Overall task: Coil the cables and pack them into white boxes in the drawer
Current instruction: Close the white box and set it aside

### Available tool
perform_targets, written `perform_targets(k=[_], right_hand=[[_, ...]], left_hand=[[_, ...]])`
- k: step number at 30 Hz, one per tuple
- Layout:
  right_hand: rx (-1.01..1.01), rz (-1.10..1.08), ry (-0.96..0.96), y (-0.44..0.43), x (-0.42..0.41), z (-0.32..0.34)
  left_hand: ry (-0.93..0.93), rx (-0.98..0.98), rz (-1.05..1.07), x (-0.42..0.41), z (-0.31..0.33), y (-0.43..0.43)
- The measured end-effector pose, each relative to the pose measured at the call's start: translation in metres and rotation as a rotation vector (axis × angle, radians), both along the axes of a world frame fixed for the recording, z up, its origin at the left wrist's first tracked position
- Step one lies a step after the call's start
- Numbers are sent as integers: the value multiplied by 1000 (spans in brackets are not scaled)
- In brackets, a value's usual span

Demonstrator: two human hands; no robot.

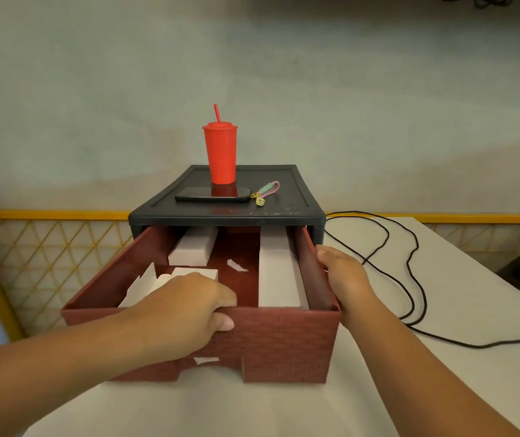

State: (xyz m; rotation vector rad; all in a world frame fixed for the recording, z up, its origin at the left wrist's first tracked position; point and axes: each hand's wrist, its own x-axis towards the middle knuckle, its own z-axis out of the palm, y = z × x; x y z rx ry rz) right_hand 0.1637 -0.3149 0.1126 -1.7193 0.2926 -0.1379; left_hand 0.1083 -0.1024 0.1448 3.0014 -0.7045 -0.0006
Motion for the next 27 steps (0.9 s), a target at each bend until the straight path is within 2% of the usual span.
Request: perform_targets(k=[2, 3, 4, 7, 9, 12, 17, 19, 23, 27], right_hand=[[90, -105, -15, -13, 1, -13], [31, -147, -36, -21, 0, -25], [-97, -175, -70, -30, -5, -38], [-677, -225, -157, -58, -26, -85], [-902, -222, -150, -77, -32, -112], [-922, -166, -75, -88, -31, -117], [-1138, -83, -28, -82, -25, -121], [-1147, -81, 8, -84, -25, -121], [-1132, -76, -16, -85, -27, -120], [-1101, 38, -88, -81, -33, -118]], left_hand=[[-33, -21, 23, 7, 0, -5], [-46, -35, 34, 11, -1, -7], [-49, -59, 35, 18, -3, -9], [-6, -122, 39, 40, -9, -12], [-11, -138, 72, 55, -11, -12], [-67, -152, 117, 73, -11, -17], [-52, -125, 209, 102, -8, -25], [-82, -123, 221, 111, -9, -25], [-204, 53, 235, 121, -7, -30], [-347, 69, 243, 133, -19, -33]])
